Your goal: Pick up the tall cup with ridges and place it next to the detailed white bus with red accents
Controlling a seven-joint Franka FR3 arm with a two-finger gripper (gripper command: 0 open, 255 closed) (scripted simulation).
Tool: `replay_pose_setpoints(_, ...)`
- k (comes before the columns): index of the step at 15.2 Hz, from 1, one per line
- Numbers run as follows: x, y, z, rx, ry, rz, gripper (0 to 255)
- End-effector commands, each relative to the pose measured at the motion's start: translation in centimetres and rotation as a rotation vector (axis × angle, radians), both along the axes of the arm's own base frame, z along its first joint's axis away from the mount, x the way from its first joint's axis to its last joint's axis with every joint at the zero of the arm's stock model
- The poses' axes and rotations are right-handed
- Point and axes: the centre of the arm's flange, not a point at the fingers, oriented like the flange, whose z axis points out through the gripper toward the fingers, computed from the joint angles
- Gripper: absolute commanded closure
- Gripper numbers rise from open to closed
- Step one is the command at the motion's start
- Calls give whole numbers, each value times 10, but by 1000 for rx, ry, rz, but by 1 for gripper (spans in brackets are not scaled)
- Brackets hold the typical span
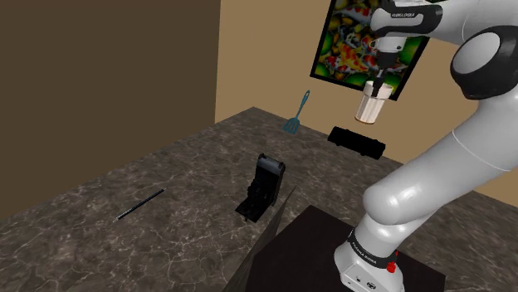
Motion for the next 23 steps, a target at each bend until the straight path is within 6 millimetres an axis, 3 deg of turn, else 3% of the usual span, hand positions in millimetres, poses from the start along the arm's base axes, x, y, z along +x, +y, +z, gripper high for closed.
replay_pose_setpoints(1, -20, -17, -2, 0, 0, 2, 255)
replay_pose_setpoints(22, -224, -207, -1, 0, 0, 2, 255)
replay_pose_setpoints(23, -224, -207, -6, 0, 0, 2, 255)
